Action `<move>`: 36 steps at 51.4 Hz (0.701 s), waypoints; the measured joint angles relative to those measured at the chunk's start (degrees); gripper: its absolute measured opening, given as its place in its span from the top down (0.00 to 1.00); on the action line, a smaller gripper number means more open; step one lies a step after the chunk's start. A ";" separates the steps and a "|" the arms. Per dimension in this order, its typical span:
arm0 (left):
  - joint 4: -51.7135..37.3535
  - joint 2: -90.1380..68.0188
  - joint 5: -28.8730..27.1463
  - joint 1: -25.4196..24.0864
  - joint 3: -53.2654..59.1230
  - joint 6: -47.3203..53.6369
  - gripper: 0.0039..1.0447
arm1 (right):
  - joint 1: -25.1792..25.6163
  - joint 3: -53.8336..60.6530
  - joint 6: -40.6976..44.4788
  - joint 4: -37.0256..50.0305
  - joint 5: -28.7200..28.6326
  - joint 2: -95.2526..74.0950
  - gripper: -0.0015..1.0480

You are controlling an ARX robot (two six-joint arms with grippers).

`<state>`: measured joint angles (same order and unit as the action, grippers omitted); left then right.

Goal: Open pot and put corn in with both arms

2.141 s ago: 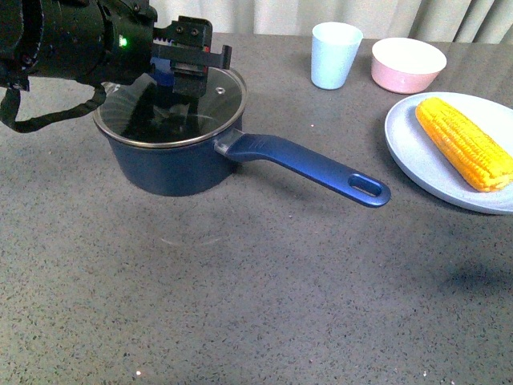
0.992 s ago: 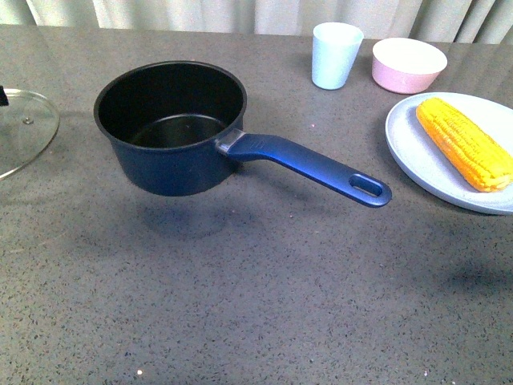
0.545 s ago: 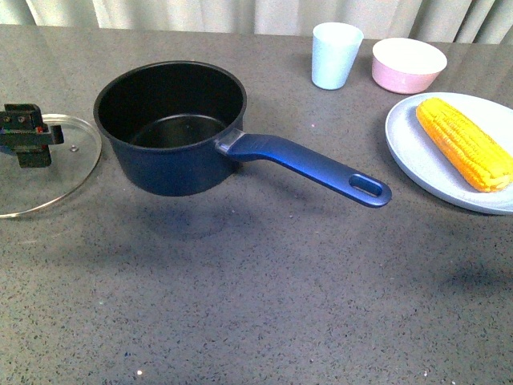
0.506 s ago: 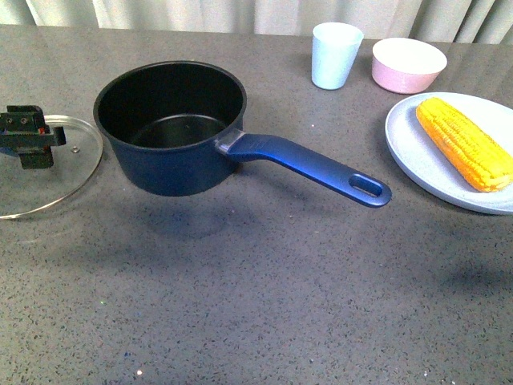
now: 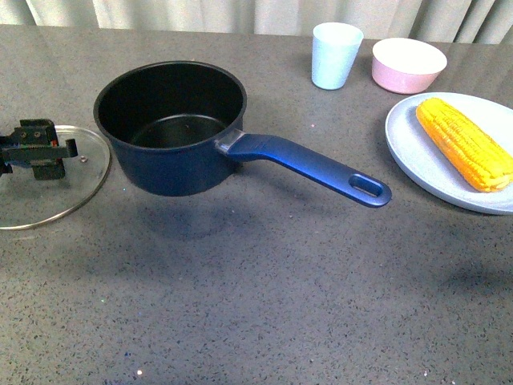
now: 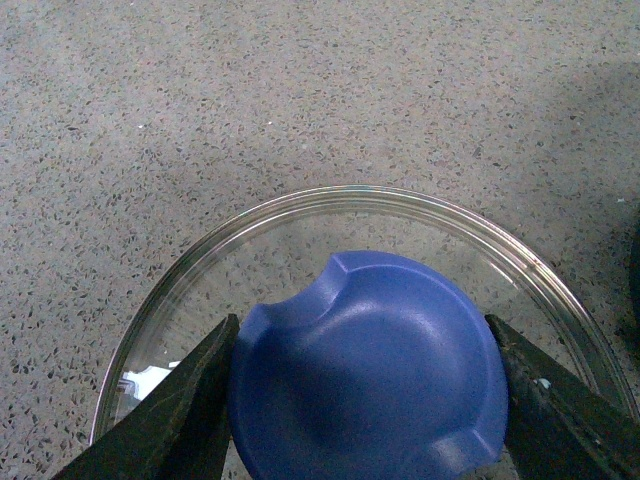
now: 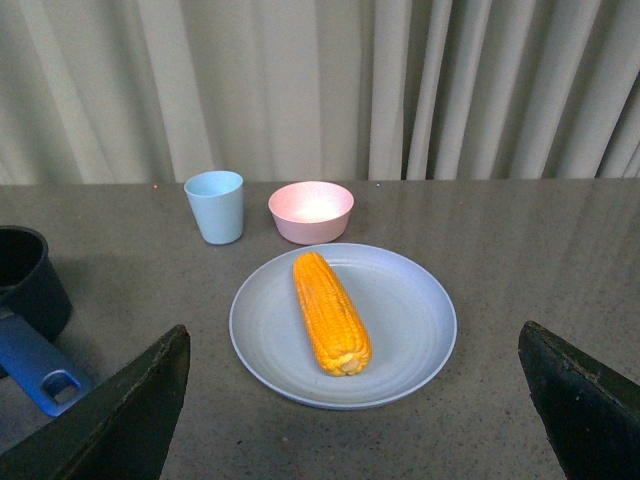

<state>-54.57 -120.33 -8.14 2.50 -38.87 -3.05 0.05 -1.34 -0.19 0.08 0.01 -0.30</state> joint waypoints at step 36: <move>7.32 25.90 8.00 -0.92 14.69 -4.74 0.08 | 0.00 0.00 0.00 0.00 0.00 0.00 0.09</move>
<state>-47.24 -94.43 -0.14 1.58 -24.18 -7.79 0.05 -1.34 -0.19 0.08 0.01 -0.30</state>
